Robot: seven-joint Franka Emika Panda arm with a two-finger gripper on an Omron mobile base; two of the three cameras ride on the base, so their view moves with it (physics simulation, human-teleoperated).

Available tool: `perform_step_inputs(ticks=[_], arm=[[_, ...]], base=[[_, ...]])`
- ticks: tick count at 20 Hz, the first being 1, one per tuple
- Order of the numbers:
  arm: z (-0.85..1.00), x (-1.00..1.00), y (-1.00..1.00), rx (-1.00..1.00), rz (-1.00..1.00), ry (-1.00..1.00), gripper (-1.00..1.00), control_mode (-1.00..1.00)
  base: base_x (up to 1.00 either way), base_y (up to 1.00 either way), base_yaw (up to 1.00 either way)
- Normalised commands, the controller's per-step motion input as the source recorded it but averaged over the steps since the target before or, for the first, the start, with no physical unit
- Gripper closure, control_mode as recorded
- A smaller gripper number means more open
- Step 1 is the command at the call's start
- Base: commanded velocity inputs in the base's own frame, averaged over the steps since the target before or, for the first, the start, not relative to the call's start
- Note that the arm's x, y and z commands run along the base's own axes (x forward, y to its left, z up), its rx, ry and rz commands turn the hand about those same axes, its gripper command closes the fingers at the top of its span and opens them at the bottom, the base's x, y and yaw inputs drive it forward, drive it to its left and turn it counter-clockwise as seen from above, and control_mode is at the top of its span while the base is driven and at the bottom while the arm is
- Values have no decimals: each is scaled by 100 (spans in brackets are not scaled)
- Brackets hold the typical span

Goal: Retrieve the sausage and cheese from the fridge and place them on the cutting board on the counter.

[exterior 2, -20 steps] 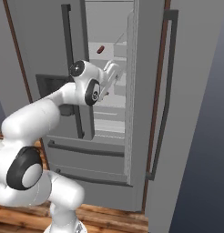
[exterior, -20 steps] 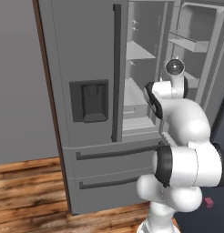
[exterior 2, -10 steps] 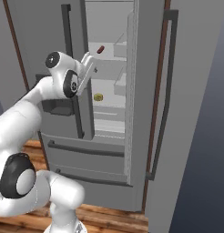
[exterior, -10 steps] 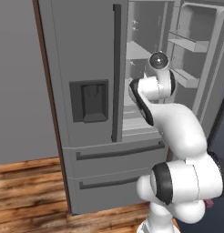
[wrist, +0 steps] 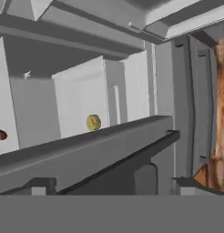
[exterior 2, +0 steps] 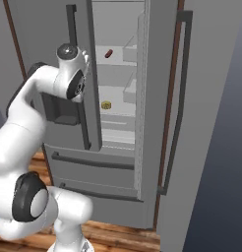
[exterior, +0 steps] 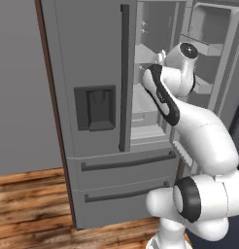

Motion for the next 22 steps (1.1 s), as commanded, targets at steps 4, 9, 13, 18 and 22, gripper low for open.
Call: perform_step_inputs(ticks=[4, 9, 13, 18, 22], arm=[[1, -26, 16, -19, 69, 14, -100, -100], [-6, 11, 63, -20, 52, 1, -100, -100], [2, 14, 52, -27, 43, 12, -100, -100], [-1, 13, 29, -25, 26, -3, -100, -100], [-2, 7, 1, -21, 12, -21, -100, -100]], base=[[0, 0, 0], [0, 0, 0], [0, 0, 0], [0, 0, 0], [0, 0, 0]])
